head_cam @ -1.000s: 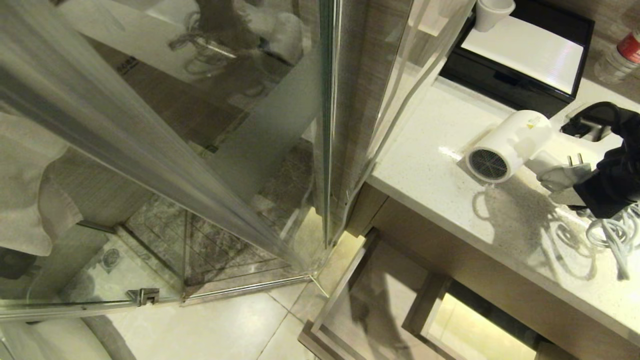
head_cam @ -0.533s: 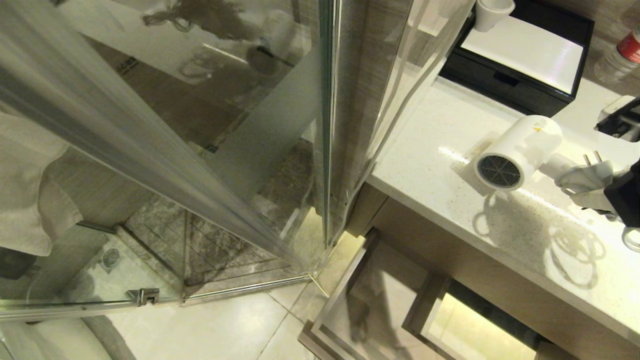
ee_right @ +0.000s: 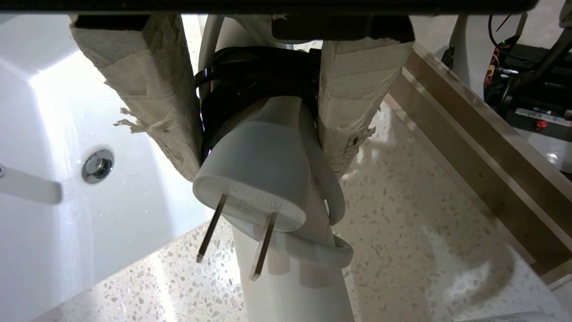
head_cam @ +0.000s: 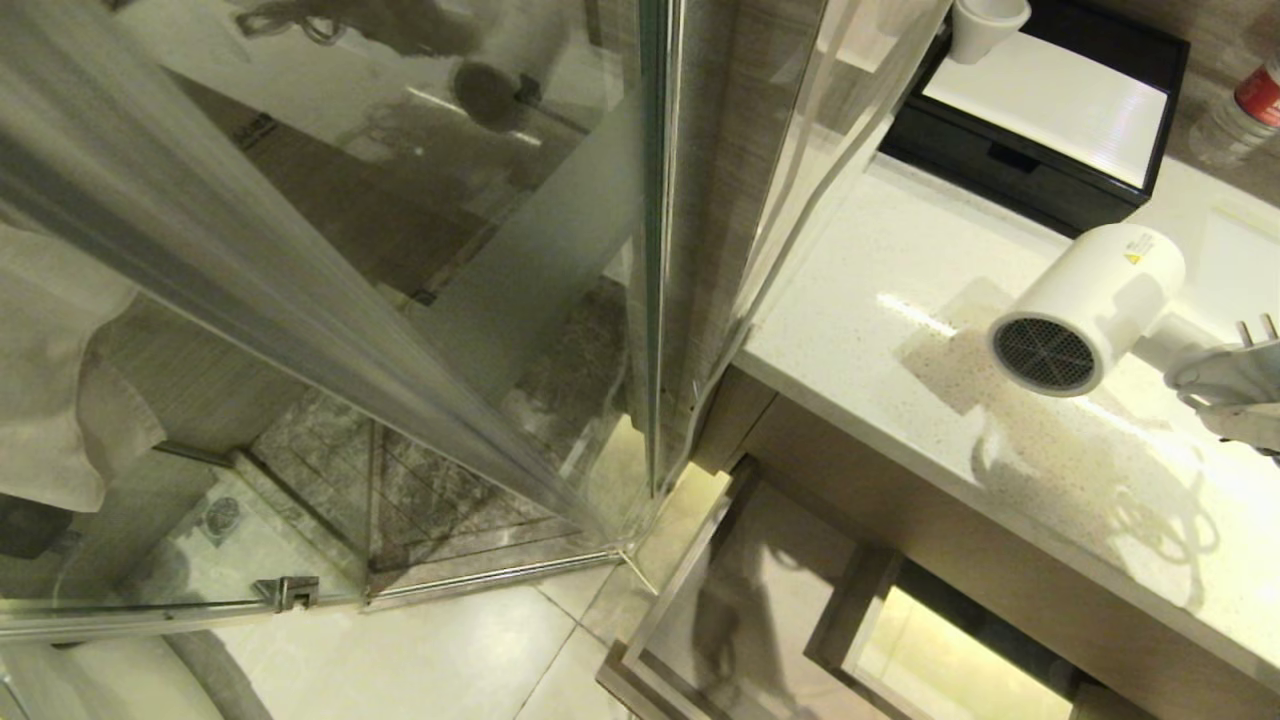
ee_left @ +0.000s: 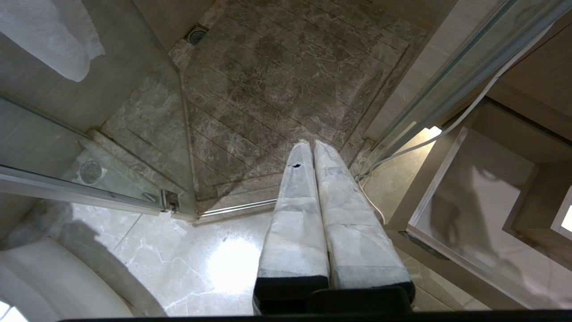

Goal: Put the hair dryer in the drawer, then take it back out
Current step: Pick up the hairdryer, then put it into the drawer

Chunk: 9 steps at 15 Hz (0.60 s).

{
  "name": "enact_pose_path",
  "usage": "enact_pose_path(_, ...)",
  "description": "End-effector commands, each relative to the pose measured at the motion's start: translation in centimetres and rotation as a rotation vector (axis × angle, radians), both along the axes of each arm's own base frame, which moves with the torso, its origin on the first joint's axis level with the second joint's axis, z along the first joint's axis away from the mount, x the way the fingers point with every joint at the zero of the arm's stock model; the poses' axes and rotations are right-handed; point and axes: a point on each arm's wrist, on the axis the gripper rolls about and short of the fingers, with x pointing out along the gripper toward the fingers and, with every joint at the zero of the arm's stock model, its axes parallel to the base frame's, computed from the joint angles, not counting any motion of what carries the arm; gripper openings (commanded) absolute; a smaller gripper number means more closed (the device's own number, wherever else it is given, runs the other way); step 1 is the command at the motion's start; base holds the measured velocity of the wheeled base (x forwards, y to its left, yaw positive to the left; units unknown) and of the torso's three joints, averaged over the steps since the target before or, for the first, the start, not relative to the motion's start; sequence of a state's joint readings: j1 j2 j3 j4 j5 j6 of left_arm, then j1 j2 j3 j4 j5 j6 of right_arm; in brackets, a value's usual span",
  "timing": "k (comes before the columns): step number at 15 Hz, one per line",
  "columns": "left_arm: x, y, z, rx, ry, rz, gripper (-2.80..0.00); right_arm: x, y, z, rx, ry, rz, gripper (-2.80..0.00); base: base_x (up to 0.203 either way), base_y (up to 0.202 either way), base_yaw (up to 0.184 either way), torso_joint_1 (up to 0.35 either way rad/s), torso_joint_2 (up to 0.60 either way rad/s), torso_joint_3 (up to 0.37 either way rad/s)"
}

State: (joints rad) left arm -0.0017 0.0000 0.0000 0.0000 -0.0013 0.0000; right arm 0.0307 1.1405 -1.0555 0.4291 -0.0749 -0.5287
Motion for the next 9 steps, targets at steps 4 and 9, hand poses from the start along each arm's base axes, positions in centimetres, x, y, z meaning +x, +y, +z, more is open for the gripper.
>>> enact_pose_path(4, 0.0, 0.0, 0.0, 0.0, 0.002, 0.0, -2.8, -3.2, -0.1, -0.3, 0.003, -0.061, 0.002, -2.8, 0.0, 0.0, 0.0, 0.0, 0.0, 0.0)
enact_pose_path(9, 0.0, 0.0, 0.0, 0.0, 0.002, 0.0, -2.8, -7.1, -0.2, -1.7, 0.002, -0.093, 0.005, -2.8, 0.0, 0.0, 0.0, -0.174, 0.18, -0.011)
